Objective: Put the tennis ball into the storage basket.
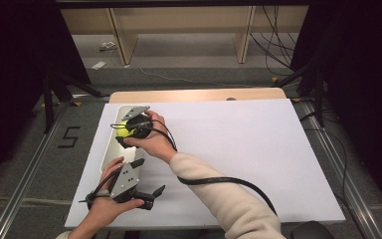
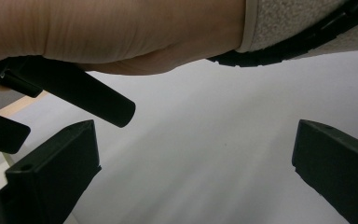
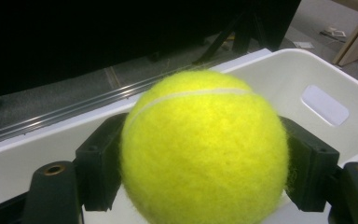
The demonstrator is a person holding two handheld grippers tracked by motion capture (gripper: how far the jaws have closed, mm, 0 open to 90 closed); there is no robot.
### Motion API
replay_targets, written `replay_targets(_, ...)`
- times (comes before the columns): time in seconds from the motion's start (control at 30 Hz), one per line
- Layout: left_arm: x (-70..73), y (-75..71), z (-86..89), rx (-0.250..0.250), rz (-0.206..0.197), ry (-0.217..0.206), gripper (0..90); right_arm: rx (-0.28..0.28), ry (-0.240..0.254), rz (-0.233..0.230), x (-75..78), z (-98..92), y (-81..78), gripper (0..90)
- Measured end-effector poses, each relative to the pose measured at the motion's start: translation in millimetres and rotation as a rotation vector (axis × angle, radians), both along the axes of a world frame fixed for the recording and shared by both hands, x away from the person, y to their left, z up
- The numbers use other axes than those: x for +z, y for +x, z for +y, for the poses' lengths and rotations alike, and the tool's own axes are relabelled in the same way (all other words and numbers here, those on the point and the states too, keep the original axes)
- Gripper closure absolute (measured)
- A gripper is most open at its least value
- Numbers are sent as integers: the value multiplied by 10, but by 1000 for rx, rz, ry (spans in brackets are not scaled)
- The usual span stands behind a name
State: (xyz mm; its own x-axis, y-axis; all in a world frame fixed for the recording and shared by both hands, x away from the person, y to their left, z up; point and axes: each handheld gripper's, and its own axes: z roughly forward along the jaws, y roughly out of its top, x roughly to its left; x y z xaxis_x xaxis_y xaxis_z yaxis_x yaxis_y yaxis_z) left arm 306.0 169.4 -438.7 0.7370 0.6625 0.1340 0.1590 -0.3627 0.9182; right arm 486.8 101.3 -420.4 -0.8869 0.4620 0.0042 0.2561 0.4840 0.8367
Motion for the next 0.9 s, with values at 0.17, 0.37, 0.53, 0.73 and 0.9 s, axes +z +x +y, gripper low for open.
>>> replay_targets(0.17, 0, -1, -2, -1, 1, 0, 1, 0, -1, 0, -12, 16, -1, 265)
replay_targets(0.37, 0, -2, -3, -2, 1, 0, 1, 4, -5, 1, -28, 24, 0, 265)
replay_targets(0.53, 0, -2, 0, -2, 1, 0, 1, 3, -8, -1, -61, 35, -8, 265)
replay_targets(0.73, 3, -3, 2, -4, -5, 3, 1, 5, -7, 2, -80, 48, -14, 264)
replay_targets(0.9, 3, -6, 0, -4, -6, 4, 1, -1, -7, 8, -89, 47, -1, 263)
